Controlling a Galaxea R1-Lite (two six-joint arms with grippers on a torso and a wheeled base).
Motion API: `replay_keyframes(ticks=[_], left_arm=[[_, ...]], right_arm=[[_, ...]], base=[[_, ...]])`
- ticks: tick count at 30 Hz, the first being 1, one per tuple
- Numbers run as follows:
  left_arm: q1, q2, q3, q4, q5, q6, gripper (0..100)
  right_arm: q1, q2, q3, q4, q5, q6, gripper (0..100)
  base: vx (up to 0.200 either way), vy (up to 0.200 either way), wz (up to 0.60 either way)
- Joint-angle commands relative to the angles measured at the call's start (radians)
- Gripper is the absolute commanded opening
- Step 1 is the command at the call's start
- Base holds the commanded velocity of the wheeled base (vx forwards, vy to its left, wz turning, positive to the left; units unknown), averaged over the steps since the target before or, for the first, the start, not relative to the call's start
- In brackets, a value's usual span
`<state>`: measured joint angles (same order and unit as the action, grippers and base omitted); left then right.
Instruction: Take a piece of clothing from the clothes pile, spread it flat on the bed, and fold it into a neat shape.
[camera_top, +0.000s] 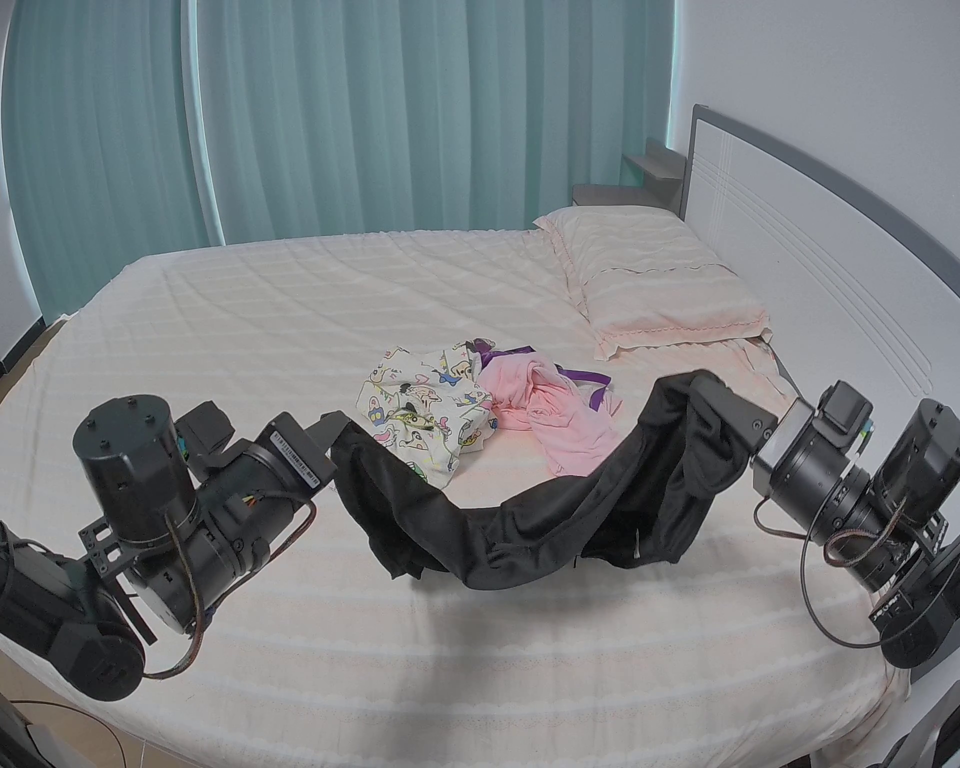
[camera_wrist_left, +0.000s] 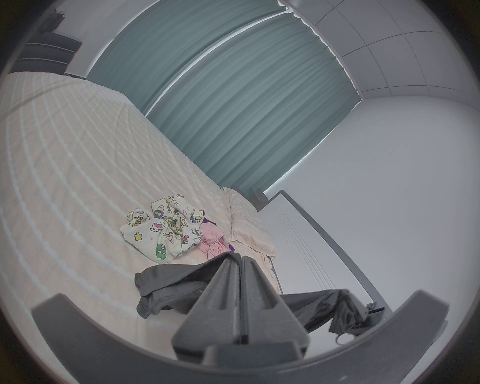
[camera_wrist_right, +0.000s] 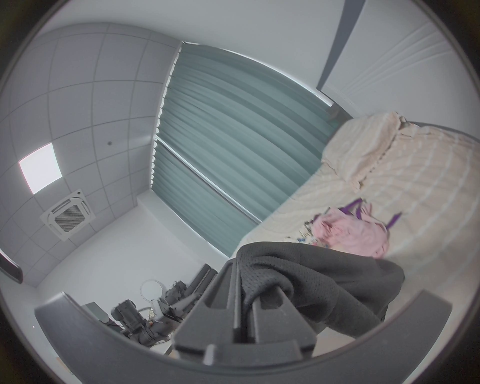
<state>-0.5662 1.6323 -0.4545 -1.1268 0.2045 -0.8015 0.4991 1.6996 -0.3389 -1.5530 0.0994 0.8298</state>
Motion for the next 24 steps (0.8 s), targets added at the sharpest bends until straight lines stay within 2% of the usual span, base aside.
replay_keyframes(ticks=[1,5,14,17,24], left_arm=[[-0.001,-0.003,0.080,-0.036,0.003,0.001,0],[-0.003,0.000,0.142,-0.041,-0.007,-0.012,0],[-0.026,0.069,0.157,-0.042,-0.007,-0.050,0],[-0.026,0.069,0.168,-0.042,-0.007,-0.081,0],[-0.026,0.061,0.186,-0.042,-0.005,-0.084,0]], right_arm=[[0.007,0.065,0.066,-0.013,0.002,0.005,0],[0.022,0.074,0.090,-0.012,0.003,0.029,0],[0.025,0.078,0.135,-0.012,0.002,0.038,0],[0.024,0.078,0.144,-0.012,0.000,0.038,0],[0.025,0.077,0.147,-0.012,-0.006,0.037,0]], base=[[0.000,0.000,0.00],[0.000,0.000,0.00],[0.000,0.000,0.00],[-0.200,0.000,0.00],[-0.200,0.000,0.00]])
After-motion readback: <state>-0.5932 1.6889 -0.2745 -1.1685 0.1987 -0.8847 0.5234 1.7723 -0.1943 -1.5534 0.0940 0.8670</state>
